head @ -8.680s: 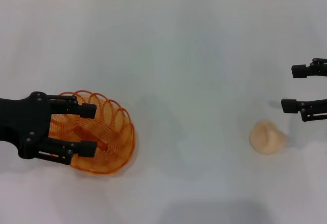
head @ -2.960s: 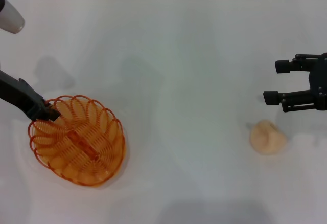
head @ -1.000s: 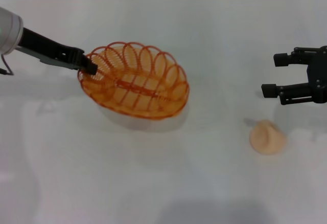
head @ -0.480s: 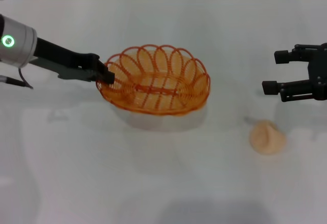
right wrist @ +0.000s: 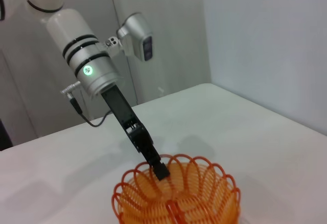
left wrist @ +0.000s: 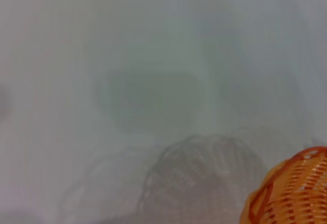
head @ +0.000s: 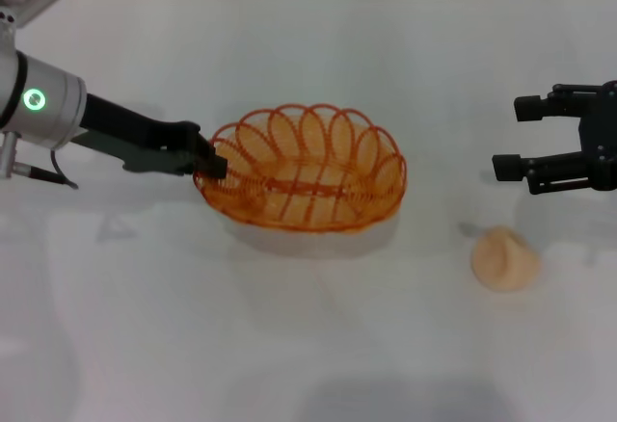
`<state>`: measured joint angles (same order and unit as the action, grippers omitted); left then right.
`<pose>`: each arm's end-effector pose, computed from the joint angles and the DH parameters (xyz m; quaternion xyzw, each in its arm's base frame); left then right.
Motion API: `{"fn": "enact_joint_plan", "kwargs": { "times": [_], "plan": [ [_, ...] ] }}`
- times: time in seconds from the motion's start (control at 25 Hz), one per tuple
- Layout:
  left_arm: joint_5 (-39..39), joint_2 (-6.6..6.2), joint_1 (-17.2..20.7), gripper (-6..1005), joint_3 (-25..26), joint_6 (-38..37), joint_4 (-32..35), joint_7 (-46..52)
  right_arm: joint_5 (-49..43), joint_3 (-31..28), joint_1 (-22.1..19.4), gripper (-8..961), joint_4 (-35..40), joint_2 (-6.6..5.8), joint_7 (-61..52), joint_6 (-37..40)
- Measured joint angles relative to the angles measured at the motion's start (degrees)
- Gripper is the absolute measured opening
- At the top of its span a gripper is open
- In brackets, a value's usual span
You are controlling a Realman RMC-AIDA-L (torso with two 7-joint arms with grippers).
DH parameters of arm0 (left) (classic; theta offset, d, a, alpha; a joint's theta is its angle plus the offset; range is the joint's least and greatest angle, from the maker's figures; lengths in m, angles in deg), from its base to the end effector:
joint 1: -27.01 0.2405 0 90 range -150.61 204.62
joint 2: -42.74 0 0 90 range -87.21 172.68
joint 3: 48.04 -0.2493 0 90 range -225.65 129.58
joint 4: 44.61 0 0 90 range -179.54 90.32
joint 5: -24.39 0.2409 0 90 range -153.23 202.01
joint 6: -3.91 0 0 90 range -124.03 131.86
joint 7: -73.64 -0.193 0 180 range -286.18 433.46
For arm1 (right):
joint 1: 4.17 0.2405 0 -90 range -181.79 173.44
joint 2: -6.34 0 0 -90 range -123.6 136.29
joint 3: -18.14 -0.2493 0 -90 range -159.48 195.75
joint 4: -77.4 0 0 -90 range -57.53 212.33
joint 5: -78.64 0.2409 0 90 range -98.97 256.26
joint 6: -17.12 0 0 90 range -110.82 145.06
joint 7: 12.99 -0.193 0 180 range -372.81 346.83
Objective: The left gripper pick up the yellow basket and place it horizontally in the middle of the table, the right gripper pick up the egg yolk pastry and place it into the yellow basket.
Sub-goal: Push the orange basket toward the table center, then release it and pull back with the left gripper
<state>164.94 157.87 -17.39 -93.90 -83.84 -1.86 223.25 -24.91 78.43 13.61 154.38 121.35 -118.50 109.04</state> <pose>-0.2410 0.4151 -0.0280 -0.7861 -0.6130 -0.0174 0.0768 0.1904 0.3577 0.0446 -0.9594 0.1665 0.1765 0.1437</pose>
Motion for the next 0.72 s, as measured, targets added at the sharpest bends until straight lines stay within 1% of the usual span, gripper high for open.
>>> {"fn": "enact_joint_plan", "kwargs": {
  "times": [0.36,0.52,0.72],
  "plan": [
    [3.3,-1.15,-0.5,82,0.0,1.0,-0.7,3.1,-0.1,0.1,0.0,857,-0.2,0.04,0.4,0.6],
    [4.0,-1.12,-0.7,82,0.0,1.3,-0.7,3.4,-0.1,0.4,0.2,856,-0.2,0.05,0.4,0.6],
    [4.1,-0.75,-0.9,82,-1.0,2.4,-1.0,3.6,-0.2,0.4,0.5,856,-0.2,0.05,0.5,0.6]
  ]
}}
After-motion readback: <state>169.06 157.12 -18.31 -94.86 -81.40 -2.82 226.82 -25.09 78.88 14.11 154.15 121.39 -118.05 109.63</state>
